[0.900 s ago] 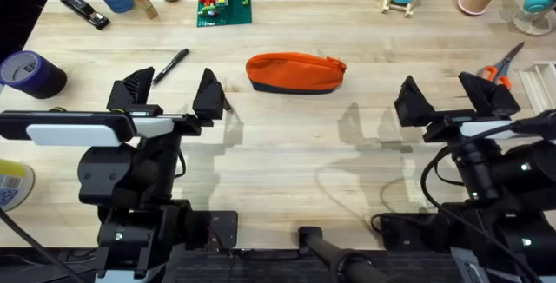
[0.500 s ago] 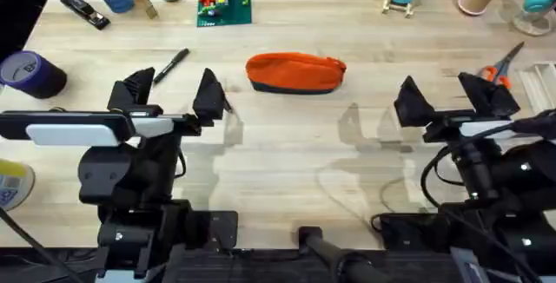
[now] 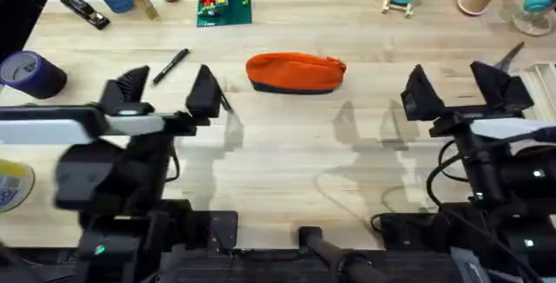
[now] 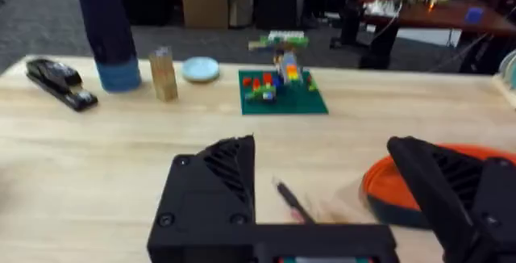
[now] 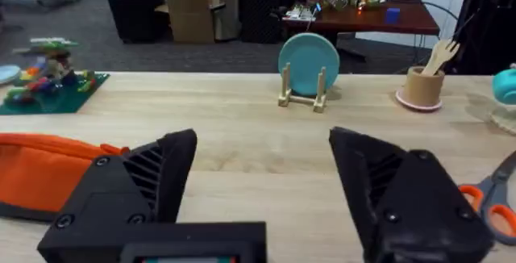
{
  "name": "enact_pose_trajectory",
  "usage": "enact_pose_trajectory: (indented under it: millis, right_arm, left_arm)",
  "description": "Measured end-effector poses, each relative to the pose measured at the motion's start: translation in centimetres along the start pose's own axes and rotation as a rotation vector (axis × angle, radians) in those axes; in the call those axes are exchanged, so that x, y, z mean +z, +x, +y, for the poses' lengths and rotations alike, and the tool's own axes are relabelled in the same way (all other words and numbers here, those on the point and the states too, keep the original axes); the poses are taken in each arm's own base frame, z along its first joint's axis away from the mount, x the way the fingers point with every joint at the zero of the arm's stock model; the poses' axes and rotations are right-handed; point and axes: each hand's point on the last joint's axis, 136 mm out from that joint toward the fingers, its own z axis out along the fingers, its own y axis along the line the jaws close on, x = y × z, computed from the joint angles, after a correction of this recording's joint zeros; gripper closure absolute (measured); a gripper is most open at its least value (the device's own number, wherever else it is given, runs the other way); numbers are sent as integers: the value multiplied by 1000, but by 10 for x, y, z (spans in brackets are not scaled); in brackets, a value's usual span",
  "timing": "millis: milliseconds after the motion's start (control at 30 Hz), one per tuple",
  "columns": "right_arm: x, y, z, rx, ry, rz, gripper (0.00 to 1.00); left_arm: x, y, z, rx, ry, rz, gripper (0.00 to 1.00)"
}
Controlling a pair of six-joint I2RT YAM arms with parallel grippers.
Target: Unzip the bag, pick up the pens from the table one at a time and place them inside, then zip the bag closed.
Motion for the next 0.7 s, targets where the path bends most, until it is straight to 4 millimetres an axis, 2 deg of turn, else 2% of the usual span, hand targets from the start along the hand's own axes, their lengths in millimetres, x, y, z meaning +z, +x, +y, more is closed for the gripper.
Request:
enact_pose_trajectory:
  millis: [133, 300, 500, 700]
  right_arm:
    - [-3, -14, 0, 2, 0, -10, 5]
    - [-10, -47, 1, 2, -1, -49, 5]
    - [-11, -88, 2, 9, -2, -70, 5]
    - [-1, -102, 2, 33, 3, 94, 5]
  left_arm:
    - [-6, -29, -2, -2, 0, -10, 8]
    - [-5, -50, -3, -7, -6, 66, 7]
    - [7, -85, -6, 2, -12, 149, 7]
    - [25, -113, -8, 9, -14, 205, 7]
